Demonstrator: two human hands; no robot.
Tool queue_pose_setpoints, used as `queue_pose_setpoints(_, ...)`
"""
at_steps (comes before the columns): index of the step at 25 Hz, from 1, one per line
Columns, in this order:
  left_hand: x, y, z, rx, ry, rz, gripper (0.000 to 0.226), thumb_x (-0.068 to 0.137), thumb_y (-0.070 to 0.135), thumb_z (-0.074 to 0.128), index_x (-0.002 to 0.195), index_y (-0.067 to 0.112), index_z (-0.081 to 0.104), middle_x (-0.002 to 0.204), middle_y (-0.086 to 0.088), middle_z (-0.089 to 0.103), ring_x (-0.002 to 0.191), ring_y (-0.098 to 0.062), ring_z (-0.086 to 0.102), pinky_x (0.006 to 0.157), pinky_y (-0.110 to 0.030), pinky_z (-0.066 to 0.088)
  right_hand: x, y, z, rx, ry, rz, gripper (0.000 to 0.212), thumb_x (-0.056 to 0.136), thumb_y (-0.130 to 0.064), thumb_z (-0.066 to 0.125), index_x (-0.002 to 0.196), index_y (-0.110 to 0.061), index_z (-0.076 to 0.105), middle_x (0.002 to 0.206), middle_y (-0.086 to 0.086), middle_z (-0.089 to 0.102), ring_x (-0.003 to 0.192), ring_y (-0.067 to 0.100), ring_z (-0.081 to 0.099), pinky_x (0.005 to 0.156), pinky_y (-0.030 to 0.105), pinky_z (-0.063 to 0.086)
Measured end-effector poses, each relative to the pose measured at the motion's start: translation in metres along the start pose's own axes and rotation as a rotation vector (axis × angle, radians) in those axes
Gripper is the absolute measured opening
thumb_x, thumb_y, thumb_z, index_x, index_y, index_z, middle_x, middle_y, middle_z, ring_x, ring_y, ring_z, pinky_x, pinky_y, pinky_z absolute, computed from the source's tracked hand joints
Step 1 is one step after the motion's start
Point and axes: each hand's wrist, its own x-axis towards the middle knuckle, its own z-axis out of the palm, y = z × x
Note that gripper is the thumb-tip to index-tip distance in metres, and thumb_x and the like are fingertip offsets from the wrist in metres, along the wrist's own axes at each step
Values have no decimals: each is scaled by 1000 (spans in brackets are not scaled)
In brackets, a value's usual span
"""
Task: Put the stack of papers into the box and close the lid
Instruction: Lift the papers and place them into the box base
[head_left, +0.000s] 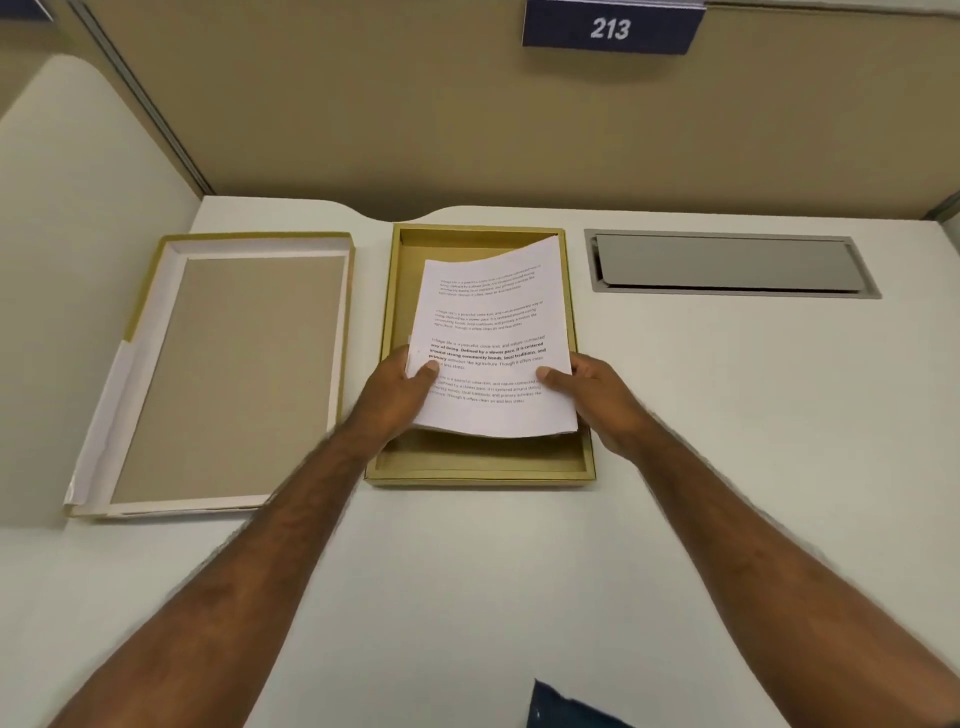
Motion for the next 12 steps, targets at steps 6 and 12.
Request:
queue_pose_setpoints(6,6,-10,16,78,30,-5,49,108,31,59,152,12,51,150,-4,64,133,-24,63,99,-29,50,22,-16,2,-379,8,133,44,106,-29,66,146,-13,60,143,6,70,112,25,74,86,35,65)
queue_pose_setpoints(12,4,-12,27,201,119,0,52,102,34,67,143,6,54,145,-9,65,120,-22,64,89,-27,46,22,-26,10,-564,84,196,54,101,-46,68,143,-13,59,140,8,69,116,29,70,95,43,62)
